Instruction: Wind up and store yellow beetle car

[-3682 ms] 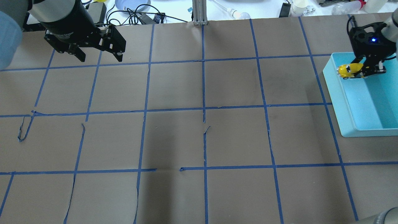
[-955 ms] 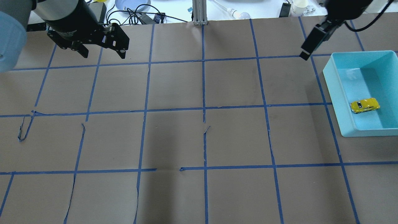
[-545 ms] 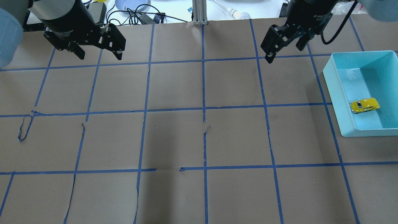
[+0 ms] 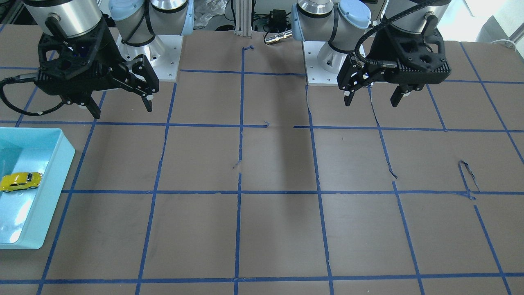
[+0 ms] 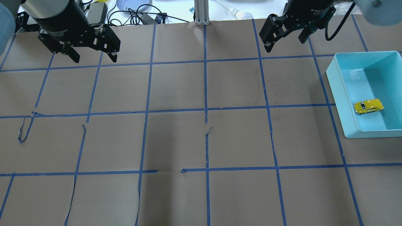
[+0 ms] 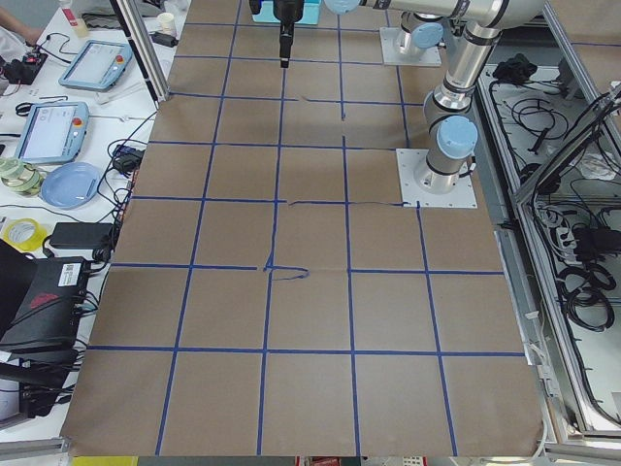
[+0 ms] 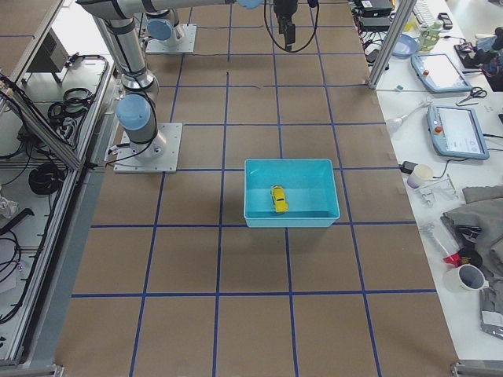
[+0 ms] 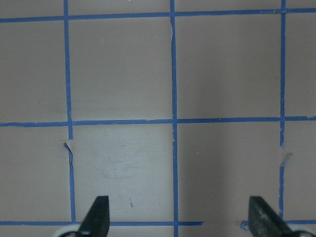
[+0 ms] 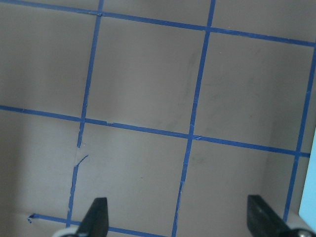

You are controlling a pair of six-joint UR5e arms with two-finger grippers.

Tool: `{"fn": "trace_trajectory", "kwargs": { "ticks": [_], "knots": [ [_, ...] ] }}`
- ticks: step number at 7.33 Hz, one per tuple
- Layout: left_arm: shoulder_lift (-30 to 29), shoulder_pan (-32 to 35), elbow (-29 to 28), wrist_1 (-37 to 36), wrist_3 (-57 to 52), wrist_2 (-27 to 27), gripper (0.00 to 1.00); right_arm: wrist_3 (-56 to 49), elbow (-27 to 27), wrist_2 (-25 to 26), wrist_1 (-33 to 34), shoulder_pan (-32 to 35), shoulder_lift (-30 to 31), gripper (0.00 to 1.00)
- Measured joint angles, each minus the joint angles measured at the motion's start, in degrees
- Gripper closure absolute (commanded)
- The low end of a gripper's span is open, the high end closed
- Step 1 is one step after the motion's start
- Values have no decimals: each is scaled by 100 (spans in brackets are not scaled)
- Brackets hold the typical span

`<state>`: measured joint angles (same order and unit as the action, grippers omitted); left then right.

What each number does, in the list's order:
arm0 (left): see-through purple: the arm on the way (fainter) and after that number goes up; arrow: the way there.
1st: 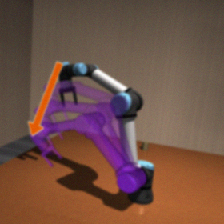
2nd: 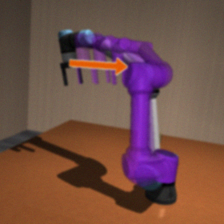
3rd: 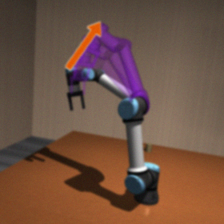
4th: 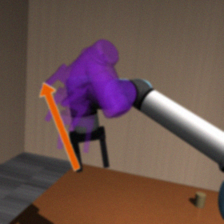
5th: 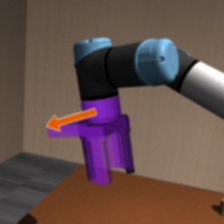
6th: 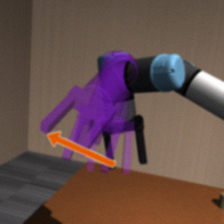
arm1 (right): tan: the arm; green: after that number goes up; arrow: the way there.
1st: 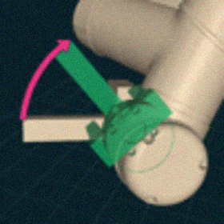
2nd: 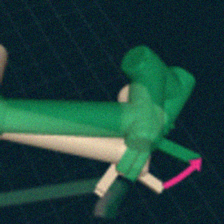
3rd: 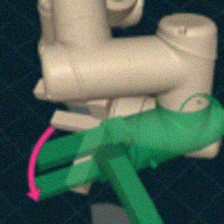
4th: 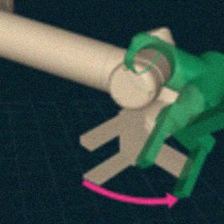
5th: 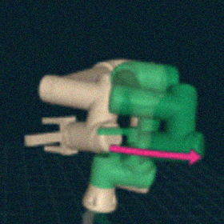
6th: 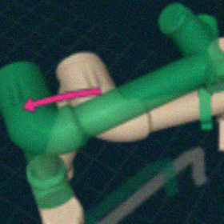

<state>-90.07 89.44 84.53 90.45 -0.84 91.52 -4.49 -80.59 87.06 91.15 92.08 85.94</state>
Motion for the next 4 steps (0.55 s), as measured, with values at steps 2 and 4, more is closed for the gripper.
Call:
{"fn": "trace_trajectory", "kwargs": {
  "ticks": [2, 4],
  "knots": [
    [9, -5, 2, 73, -3, 4, 0, 467, -1, 438, 203, -10, -33, 0],
    [23, -6, -12, 178, -5, 1, 0, 552, -1, 715, 384, -14, -69, 0]
  ]
}}
